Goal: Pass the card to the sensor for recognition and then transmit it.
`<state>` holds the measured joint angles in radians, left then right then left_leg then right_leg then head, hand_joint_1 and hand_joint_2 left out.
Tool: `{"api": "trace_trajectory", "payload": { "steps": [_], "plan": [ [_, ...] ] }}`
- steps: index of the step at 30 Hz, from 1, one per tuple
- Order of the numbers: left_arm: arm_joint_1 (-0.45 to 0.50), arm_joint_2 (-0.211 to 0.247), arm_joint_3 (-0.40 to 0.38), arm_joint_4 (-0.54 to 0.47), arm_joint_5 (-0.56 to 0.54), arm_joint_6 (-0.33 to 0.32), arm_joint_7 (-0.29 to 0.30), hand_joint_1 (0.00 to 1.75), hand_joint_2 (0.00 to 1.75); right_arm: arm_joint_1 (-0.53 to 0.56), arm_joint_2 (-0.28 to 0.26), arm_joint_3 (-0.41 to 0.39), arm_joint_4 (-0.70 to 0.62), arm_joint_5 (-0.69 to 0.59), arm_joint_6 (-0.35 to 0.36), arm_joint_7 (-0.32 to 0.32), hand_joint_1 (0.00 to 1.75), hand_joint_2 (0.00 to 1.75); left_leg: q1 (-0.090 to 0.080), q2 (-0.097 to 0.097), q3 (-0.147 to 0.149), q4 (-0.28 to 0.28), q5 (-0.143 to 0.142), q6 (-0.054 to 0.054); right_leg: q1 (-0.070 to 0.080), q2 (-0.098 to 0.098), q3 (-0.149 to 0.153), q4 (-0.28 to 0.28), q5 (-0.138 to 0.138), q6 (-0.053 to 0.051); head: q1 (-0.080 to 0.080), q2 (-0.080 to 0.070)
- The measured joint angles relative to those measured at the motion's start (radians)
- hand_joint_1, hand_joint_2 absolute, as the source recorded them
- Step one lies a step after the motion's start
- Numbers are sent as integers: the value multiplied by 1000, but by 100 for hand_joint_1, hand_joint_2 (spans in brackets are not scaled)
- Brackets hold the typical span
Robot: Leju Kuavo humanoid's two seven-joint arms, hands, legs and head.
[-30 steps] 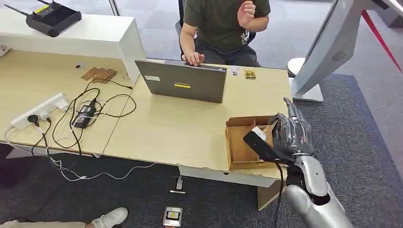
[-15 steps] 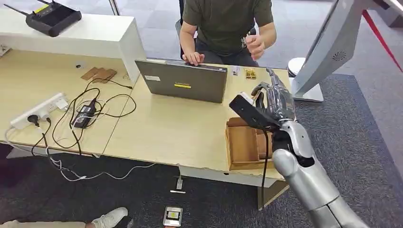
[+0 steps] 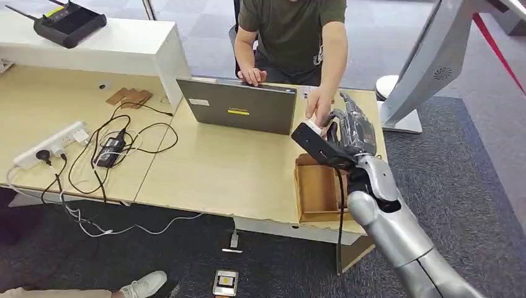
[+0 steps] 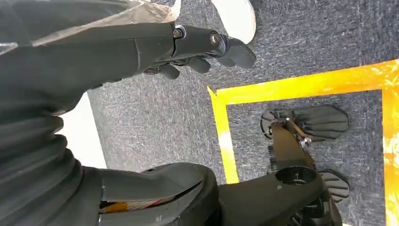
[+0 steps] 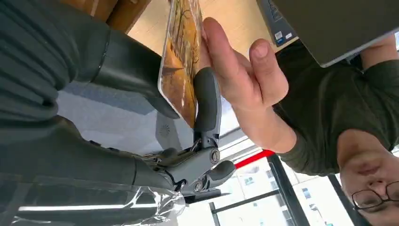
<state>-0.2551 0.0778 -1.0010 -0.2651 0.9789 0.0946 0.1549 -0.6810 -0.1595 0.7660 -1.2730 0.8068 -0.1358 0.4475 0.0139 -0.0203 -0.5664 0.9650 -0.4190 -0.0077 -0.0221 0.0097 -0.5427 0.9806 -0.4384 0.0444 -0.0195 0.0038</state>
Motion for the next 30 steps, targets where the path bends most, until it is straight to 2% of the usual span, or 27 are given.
{"api": "trace_trajectory", "payload": {
  "steps": [1, 2, 3, 6, 11, 14, 17, 21, 23, 26, 29, 30],
  "plan": [
    [-1, 0, -2, 0, 0, 0, 1, 0, 175, -1, 0, 3, 2, 2, 0, 1, 168, 175, 0, 0, 0, 0, 0, 0, 0, 0, 0, 0, 0, 0, 0, 0],
    [-3, 0, -5, 0, 0, 0, 2, 0, 175, -2, 0, 5, 5, 2, 0, 2, 106, 175, 0, 0, 0, 0, 0, 0, 0, 0, 0, 0, 0, 0, 0, 0],
    [-4, 0, -5, 0, 0, 0, 2, 0, 175, -2, 0, 7, 8, 2, 0, 3, 0, 175, 0, 0, 0, 0, 0, 0, 0, 0, 0, 0, 0, 0, 0, 0],
    [-4, 0, -6, 0, 0, 0, 3, 0, 175, -1, -1, 10, 13, -1, -6, 15, 0, 175, 0, 0, 0, 0, 0, 0, 0, 0, 0, 0, 0, 0, 0, 0],
    [-3, 0, -7, 0, 2, 0, 6, 0, 175, 8, -10, -2, 25, -52, -59, 22, 0, 175, 0, 0, 0, 0, 0, 0, 0, 0, 0, 0, 0, 0, 0, 0],
    [-1, 0, -7, 0, 6, 4, 5, 0, 175, 26, -23, -28, 29, -122, -135, 14, 0, 175, 0, 0, 0, 0, 0, 0, 0, 0, 0, -1, 0, 0, 0, 0],
    [7, 0, -7, 0, 10, 11, -3, 0, 175, 61, -44, -78, 28, -252, -253, -39, 0, 175, 0, 0, 0, 0, 0, 0, 0, 0, 0, -1, 0, 0, 0, 0],
    [23, 2, -7, 0, 27, 27, -21, 0, 175, 142, -89, -188, 15, -518, -462, -202, 0, 175, 0, 0, 0, 1, -1, 1, -1, 0, 1, -2, 0, 0, 0, 0],
    [34, 2, -5, 0, 39, 37, -32, 0, 175, 197, -117, -250, 6, -641, -527, -295, 0, 175, 0, 0, 1, 1, -1, 1, -1, 0, 1, -2, 0, 0, 0, 0],
    [51, 7, -2, 0, 56, 49, -51, 0, 175, 292, -158, -359, 5, -802, -532, -395, 0, 175, 0, -1, 2, 1, -3, 2, -1, 0, 1, -3, -1, 1, 0, 0],
    [68, 11, 5, 0, 73, 62, -69, 0, 175, 395, -184, -475, 47, -1017, -532, -483, 0, 175, 0, -1, 1, 1, -3, 2, -1, -1, 2, -3, -2, 2, 0, 0],
    [75, 13, 6, 0, 77, 67, -73, 0, 175, 429, -192, -522, 96, -1133, -526, -543, 0, 175, 0, -2, 1, 1, -4, 2, -1, -1, 2, -3, -3, 2, 0, 0]
  ]
}}
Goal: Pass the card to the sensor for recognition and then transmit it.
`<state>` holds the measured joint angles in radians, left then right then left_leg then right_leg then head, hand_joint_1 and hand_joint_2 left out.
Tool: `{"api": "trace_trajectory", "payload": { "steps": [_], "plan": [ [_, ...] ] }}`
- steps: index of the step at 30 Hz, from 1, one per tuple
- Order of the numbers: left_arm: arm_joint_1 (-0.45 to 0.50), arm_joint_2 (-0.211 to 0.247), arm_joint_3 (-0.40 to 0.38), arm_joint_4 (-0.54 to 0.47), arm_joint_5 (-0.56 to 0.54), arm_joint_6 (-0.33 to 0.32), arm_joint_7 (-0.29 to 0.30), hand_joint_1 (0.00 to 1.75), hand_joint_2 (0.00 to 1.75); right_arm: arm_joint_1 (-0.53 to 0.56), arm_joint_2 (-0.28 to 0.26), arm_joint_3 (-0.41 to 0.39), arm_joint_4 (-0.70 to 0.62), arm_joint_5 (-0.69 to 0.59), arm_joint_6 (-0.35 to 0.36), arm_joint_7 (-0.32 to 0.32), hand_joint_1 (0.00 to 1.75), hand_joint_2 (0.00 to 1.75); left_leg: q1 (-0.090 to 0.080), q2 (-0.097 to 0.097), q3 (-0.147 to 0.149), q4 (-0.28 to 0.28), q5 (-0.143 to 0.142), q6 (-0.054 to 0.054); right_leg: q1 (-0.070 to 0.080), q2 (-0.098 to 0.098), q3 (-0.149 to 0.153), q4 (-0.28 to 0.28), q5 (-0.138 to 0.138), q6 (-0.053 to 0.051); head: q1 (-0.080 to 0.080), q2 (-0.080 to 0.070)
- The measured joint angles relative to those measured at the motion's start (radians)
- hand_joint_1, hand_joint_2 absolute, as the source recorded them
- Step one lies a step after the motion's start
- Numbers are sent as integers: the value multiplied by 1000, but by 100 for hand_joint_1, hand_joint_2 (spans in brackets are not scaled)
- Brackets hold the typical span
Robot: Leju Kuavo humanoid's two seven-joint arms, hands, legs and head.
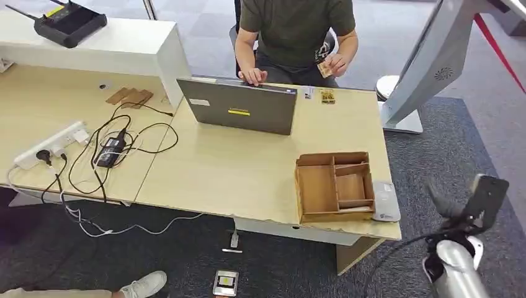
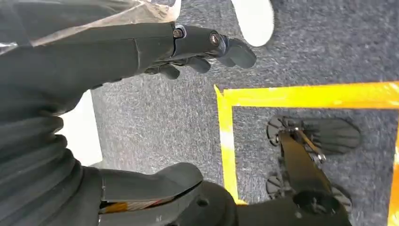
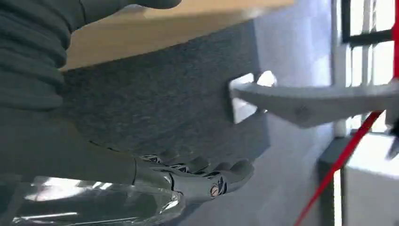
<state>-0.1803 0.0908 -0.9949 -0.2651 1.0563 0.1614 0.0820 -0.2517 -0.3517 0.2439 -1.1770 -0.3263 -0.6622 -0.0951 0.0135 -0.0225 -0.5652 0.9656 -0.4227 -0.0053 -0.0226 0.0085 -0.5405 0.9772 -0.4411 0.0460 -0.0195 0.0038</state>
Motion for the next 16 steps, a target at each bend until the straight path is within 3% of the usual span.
{"api": "trace_trajectory", "payload": {
  "steps": [1, 3, 5, 6, 10, 11, 12, 14, 16],
  "plan": [
    [6, 3, 3, 0, 5, 6, -4, 0, 175, 30, -4, -41, 51, -82, 3, -48, 0, 175, 0, 0, 0, 0, 0, 0, 0, 0, 0, 0, 0, 0, 0, 0],
    [12, 5, 11, 0, 19, 15, -11, 0, 175, 73, 0, -103, 182, -196, 20, -85, 0, 175, 0, 0, 0, 0, -2, -1, 0, 0, 1, 0, -1, 0, 1, 0],
    [18, 7, 17, 0, 29, 17, -16, 0, 175, 120, 20, -130, 325, -209, 109, -28, 0, 175, 1, 0, 2, -1, -3, -2, 1, 0, 2, 0, -3, -1, 0, 0],
    [22, 8, 19, 0, 31, 17, -19, 0, 175, 146, 35, -130, 394, -174, 195, 30, 0, 175, 2, 0, 3, -1, -4, -3, 3, 0, 3, 0, -4, -3, 0, 0],
    [22, 18, 22, 0, 25, 9, -27, 0, 175, 216, 116, -57, 603, -3, 600, 425, 0, 175, 5, 1, 5, -1, -5, -6, 5, 1, 3, 1, -5, -6, 0, 0],
    [19, 19, 22, 0, 16, 9, -21, 0, 175, 218, 137, -38, 644, -3, 676, 541, 0, 175, 5, 1, 6, -1, -5, -6, 5, 1, 3, 1, -6, -7, 0, 0],
    [16, 21, 22, 0, 11, 10, -18, 0, 175, 218, 151, -27, 672, -4, 704, 587, 0, 175, 6, 1, 6, -1, -5, -6, 5, 1, 3, 2, -6, -7, -1, 0],
    [14, 22, 21, 0, 13, 21, -21, 0, 175, 219, 168, -3, 723, -9, 725, 601, 0, 175, 6, 1, 6, -2, -5, -7, 6, 1, 4, 2, -7, -8, -1, 0],
    [15, 22, 22, 0, 16, 24, -29, 0, 175, 219, 176, 11, 760, -43, 656, 498, 0, 175, 6, 2, 7, -2, -5, -7, 6, 1, 4, 2, -7, -8, 0, 0]
  ]
}}
